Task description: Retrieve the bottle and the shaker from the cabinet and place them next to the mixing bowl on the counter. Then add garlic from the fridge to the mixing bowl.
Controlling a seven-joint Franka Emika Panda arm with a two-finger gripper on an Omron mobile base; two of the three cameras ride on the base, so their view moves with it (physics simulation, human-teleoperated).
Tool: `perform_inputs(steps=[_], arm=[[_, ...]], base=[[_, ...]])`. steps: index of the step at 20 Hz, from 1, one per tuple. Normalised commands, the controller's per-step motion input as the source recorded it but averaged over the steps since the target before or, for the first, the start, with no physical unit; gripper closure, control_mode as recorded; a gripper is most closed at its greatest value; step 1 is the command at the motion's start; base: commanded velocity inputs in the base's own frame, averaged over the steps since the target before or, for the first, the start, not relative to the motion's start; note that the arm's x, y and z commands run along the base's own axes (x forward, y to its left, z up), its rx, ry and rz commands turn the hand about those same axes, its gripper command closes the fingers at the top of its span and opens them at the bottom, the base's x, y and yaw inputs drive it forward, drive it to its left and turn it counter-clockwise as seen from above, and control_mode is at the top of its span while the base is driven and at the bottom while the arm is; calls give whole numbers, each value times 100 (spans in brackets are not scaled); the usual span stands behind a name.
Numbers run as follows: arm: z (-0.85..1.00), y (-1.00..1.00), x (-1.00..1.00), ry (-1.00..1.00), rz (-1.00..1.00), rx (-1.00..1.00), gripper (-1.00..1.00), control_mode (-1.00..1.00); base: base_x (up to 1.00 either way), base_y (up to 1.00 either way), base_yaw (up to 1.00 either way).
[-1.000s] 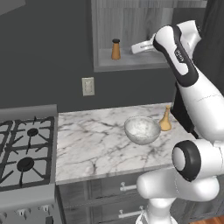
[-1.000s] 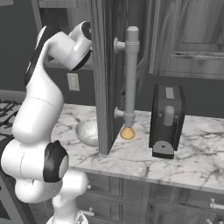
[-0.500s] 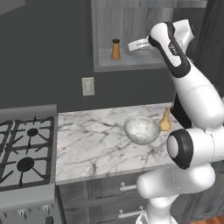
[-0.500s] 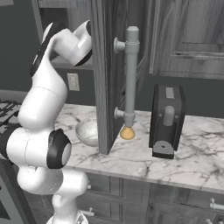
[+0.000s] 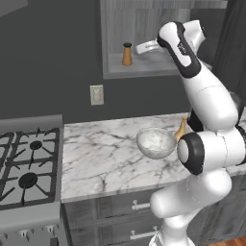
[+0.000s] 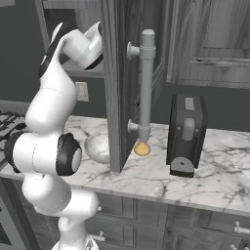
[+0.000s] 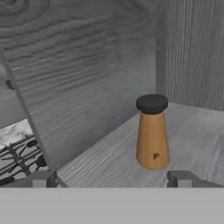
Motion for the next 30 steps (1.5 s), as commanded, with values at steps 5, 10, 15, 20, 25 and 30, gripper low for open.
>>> perform_inputs(steps=[5,10,15,20,25,30], arm=[[0,13,24,0,3,0,-100,-100],[-6,4,31,0,3,0,-100,-100],[-8,6,27,0,3,0,-100,-100],[-1,8,15,0,3,0,-100,-100],[0,1,21,0,2,0,-100,-100],[-2,0,23,0,2,0,-100,-100]], base=[[0,0,0],[0,0,0],[0,0,0],[0,0,0],[0,0,0],[0,0,0]])
